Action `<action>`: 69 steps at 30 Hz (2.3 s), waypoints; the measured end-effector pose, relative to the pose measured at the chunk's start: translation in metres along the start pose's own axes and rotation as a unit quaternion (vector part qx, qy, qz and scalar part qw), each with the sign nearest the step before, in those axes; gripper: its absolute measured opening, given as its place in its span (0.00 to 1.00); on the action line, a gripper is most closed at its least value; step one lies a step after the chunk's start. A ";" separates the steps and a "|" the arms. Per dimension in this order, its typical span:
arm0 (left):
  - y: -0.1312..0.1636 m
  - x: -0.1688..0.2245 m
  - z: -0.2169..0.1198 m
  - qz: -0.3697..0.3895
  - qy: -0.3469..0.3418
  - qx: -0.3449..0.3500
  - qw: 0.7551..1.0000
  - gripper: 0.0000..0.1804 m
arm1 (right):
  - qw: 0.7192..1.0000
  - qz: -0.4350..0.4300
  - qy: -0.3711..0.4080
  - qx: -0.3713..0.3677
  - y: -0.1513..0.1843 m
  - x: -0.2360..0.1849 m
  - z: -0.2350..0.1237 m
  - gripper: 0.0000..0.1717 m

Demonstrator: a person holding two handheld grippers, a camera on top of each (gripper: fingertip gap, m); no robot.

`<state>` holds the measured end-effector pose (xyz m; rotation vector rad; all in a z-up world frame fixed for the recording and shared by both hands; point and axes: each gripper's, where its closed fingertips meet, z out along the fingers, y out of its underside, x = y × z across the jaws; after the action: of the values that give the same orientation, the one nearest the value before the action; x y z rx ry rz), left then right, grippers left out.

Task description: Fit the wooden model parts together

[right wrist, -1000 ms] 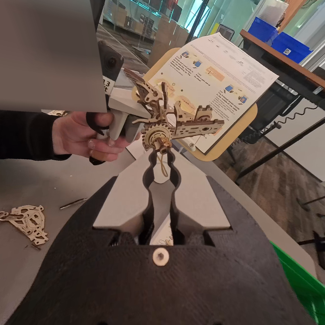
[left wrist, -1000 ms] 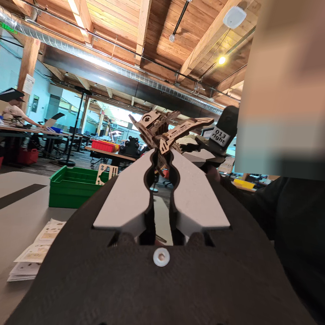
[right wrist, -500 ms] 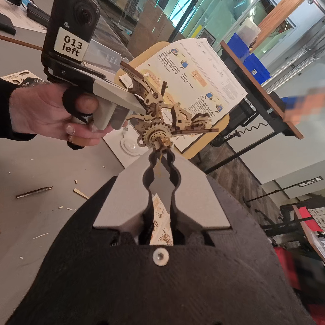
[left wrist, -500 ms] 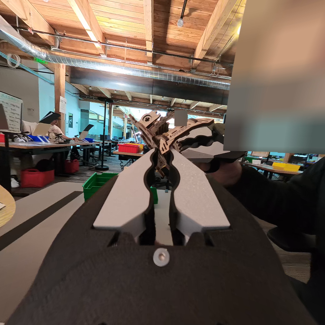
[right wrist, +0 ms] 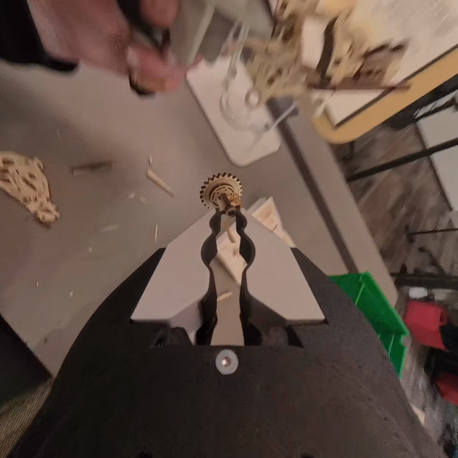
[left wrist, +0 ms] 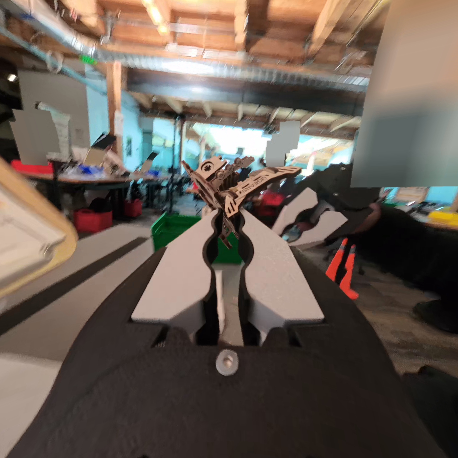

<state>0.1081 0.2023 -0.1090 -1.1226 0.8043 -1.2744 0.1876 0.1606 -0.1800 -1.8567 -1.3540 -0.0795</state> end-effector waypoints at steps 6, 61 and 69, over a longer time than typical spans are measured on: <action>0.054 -0.026 -0.032 -0.020 -0.075 -0.046 0.996 0.03 | 0.980 0.013 -0.102 -0.169 0.105 -0.054 0.043 0.06; 0.120 -0.052 -0.031 -0.055 -0.097 -0.105 0.988 0.03 | 0.989 0.067 -0.125 -0.044 0.088 -0.062 0.076 0.00; 0.120 -0.052 -0.031 -0.060 -0.095 -0.102 0.988 0.03 | 0.988 0.067 -0.133 -0.047 0.073 -0.057 0.069 0.17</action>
<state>0.1079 0.2394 -0.2379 -1.4531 0.7454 -1.1816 0.1968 0.1545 -0.2947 -2.0893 -1.4200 0.1840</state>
